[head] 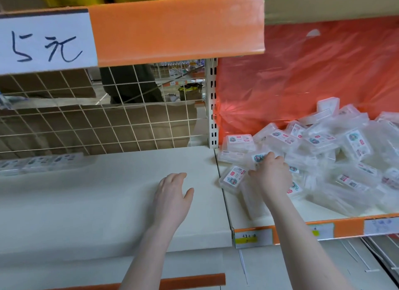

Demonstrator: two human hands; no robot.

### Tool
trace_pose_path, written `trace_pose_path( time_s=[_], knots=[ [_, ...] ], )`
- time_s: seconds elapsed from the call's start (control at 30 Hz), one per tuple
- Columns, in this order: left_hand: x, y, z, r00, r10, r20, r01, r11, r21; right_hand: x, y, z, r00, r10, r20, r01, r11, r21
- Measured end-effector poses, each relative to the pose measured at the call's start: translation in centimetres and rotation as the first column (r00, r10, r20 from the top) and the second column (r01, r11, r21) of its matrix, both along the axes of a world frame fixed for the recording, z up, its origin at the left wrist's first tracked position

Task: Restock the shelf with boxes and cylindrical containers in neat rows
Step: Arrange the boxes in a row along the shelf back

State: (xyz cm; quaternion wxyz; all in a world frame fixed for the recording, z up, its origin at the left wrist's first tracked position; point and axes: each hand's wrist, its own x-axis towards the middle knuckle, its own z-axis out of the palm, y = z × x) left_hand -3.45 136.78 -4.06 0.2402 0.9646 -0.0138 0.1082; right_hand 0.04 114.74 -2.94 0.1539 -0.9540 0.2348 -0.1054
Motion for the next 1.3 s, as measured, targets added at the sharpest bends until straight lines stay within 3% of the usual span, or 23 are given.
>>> trace_pose_path(
  time_s=[0.57,0.93,1.3],
  knots=[
    [1.0,-0.9,0.1,0.998,-0.055,-0.015,0.055,0.998,0.003,-0.8,-1.3,-0.1,0.993,0.092,0.071,-0.093,0.996,0.011],
    [1.3,-2.6,0.5,0.992,-0.122,-0.025,0.122,0.992,0.016,-3.6,-2.9,1.6,0.988,0.071,0.136,-0.066,0.997,-0.043],
    [2.6,-8.2,1.6,0.960,-0.219,-0.173,0.245,0.959,0.142,-8.5,-5.1,1.5,0.996,0.020,0.082,-0.018,0.999,-0.029]
  ],
)
